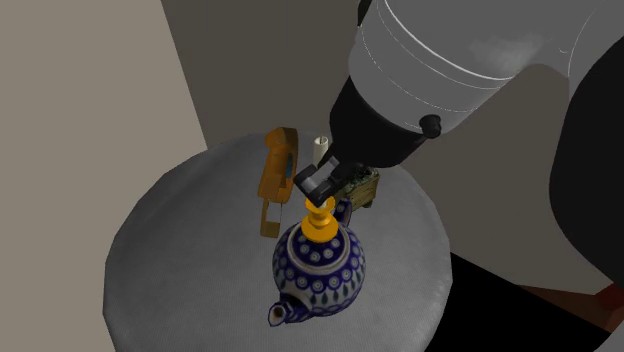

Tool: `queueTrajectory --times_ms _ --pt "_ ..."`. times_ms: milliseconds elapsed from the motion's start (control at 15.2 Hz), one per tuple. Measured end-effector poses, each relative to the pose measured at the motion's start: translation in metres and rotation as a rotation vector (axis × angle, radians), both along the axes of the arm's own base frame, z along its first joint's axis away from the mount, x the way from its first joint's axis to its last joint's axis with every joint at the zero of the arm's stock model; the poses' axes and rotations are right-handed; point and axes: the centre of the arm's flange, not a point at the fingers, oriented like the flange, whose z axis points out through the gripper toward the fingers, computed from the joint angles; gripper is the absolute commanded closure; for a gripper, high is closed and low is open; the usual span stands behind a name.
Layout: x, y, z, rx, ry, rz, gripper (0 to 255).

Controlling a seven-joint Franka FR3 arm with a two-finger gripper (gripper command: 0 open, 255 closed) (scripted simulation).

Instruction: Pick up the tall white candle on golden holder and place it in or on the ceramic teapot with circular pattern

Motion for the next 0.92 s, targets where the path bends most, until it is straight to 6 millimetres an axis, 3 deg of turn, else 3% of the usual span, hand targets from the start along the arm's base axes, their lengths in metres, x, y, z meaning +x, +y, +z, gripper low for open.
queueTrajectory --times_ms 66,462,726,924 --pt "0.000 0.000 0.000 0.000 0.000 0.000 0" --pt "0.000 0.000 0.000 0.000 0.000 0.000 0" --pt "-0.017 0.000 0.035 0.000 -0.003 0.000 0" --pt "-0.021 0.002 0.043 0.000 -0.001 0.000 0"
